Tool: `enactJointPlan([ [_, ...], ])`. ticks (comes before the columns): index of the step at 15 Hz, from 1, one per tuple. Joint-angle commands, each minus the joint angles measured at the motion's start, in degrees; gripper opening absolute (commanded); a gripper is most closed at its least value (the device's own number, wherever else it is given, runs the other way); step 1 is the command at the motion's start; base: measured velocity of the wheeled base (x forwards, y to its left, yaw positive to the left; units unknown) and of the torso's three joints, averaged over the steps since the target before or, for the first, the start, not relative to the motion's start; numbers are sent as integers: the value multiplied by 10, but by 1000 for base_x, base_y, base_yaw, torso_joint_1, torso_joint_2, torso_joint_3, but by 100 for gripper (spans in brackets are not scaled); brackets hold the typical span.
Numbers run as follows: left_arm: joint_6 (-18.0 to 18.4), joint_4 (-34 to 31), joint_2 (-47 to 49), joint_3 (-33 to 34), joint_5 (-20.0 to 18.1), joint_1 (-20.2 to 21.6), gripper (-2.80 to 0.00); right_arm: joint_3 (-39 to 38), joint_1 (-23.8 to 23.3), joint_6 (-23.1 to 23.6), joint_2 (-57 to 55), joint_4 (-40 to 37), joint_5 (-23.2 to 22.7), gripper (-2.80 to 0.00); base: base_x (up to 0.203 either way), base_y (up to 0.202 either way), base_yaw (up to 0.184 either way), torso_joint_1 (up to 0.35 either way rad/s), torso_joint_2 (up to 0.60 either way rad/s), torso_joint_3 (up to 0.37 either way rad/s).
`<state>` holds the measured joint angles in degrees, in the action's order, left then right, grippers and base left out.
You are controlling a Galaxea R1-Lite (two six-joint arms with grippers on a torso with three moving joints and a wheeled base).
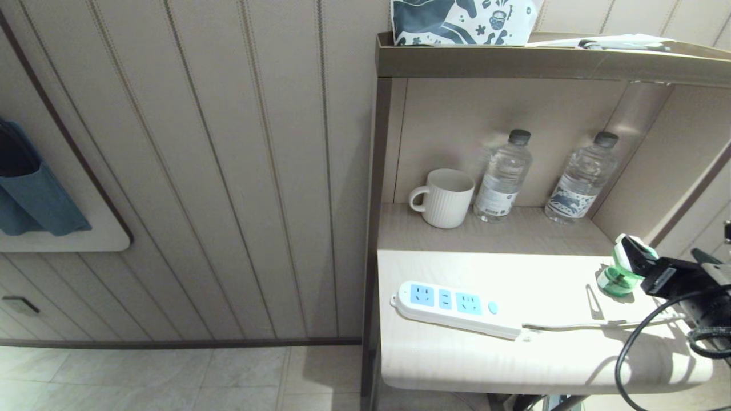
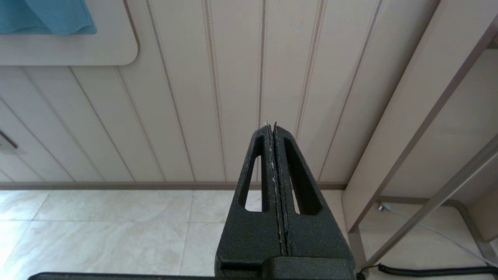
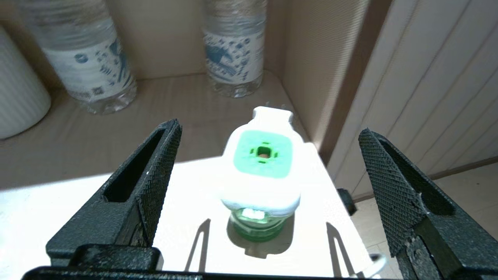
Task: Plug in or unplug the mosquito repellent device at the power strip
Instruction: Pick up the mosquito repellent liquid
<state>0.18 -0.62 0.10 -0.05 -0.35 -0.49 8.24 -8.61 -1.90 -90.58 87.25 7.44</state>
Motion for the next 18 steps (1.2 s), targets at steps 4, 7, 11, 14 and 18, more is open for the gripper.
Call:
enactJointPlan([
  [4, 0, 0, 1, 0, 0, 0, -280, 6, 14, 3, -44, 27, 3, 0, 0, 0, 0, 0, 0, 0],
  [7, 0, 0, 1, 0, 0, 0, -280, 11, 14, 1, -61, 27, 3, 0, 0, 0, 0, 0, 0, 0],
  [11, 0, 0, 1, 0, 0, 0, -280, 25, 14, 5, -72, 27, 3, 0, 0, 0, 0, 0, 0, 0],
  [14, 0, 0, 1, 0, 0, 0, -280, 36, 27, 7, -82, 27, 3, 0, 0, 0, 0, 0, 0, 0],
  [18, 0, 0, 1, 0, -1, 0, -280, 47, 37, 7, -96, 27, 4, 0, 0, 0, 0, 0, 0, 0],
])
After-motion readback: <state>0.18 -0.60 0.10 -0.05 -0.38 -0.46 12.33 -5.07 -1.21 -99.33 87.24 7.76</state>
